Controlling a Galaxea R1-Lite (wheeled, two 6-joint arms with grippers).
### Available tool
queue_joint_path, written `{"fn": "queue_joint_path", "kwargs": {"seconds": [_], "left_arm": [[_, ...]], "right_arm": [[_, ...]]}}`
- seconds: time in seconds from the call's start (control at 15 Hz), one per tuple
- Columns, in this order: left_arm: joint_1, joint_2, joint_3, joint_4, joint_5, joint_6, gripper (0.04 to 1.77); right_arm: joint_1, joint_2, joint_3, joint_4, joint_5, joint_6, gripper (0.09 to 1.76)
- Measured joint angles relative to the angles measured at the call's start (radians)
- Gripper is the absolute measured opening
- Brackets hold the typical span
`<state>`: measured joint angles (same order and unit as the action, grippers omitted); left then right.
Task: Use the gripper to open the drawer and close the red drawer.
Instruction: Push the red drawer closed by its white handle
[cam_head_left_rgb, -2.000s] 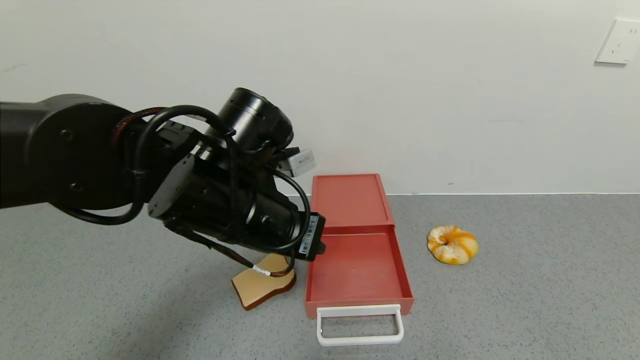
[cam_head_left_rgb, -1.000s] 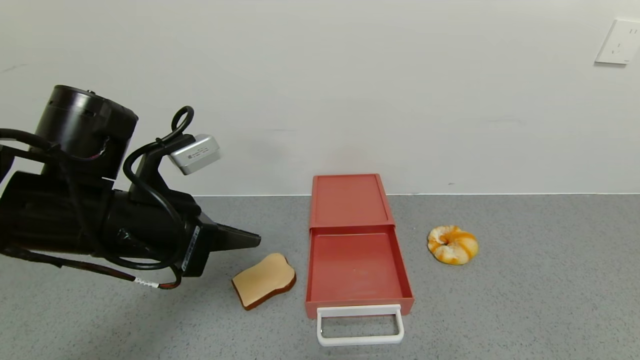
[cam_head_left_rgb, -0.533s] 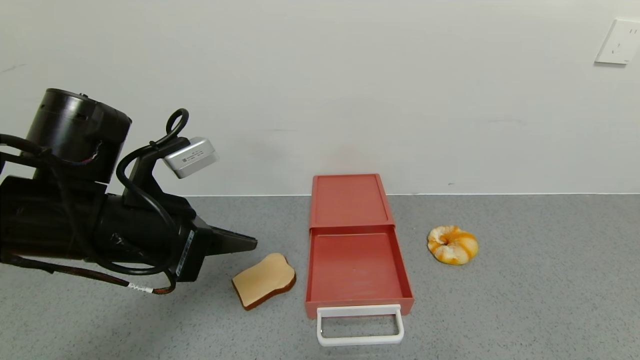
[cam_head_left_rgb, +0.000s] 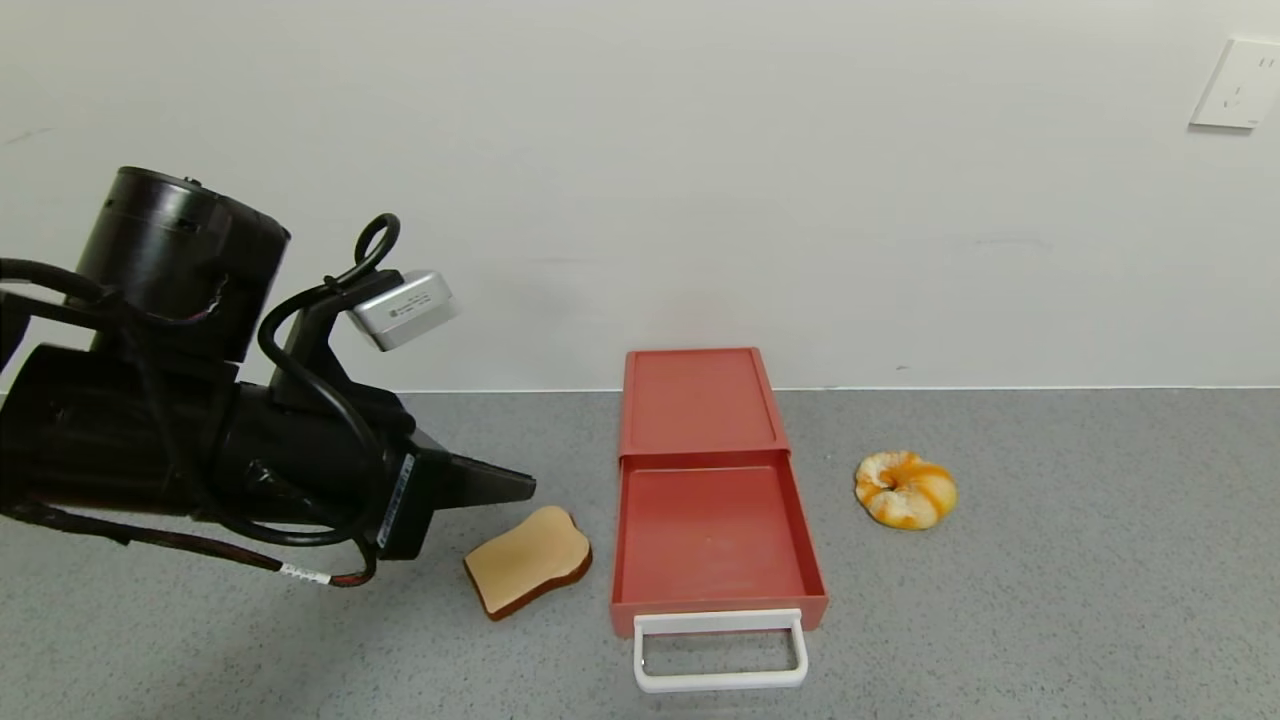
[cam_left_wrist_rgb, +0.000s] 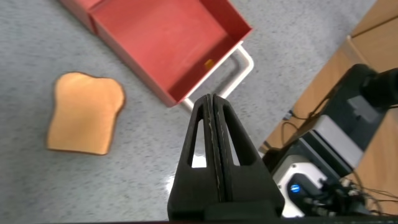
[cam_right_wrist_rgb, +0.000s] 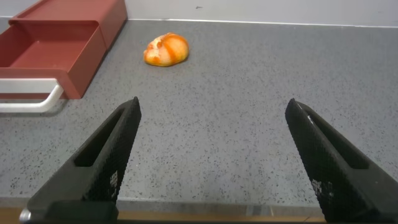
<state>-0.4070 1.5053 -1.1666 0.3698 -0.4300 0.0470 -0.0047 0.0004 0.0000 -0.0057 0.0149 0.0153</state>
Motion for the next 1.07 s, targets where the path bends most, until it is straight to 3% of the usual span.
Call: {"fn": "queue_joint_path", "kwargs": {"seconds": [0.33, 0.87, 1.07], "left_arm": [[-0.181, 0.089, -0.080, -0.001, 0.163, -0.184, 0.11], [-0.351, 0.263, -0.194, 0.016, 0.291, -0.373, 0.11], [-0.408, 0.353, -0.276, 0.089, 0.326, -0.449, 0.11]], "right_arm": [[0.000, 0.000, 0.000, 0.000, 0.000, 0.000, 1.71], [0.000, 0.000, 0.000, 0.000, 0.000, 0.000, 1.71], [0.000, 0.000, 0.000, 0.000, 0.000, 0.000, 1.71]]}}
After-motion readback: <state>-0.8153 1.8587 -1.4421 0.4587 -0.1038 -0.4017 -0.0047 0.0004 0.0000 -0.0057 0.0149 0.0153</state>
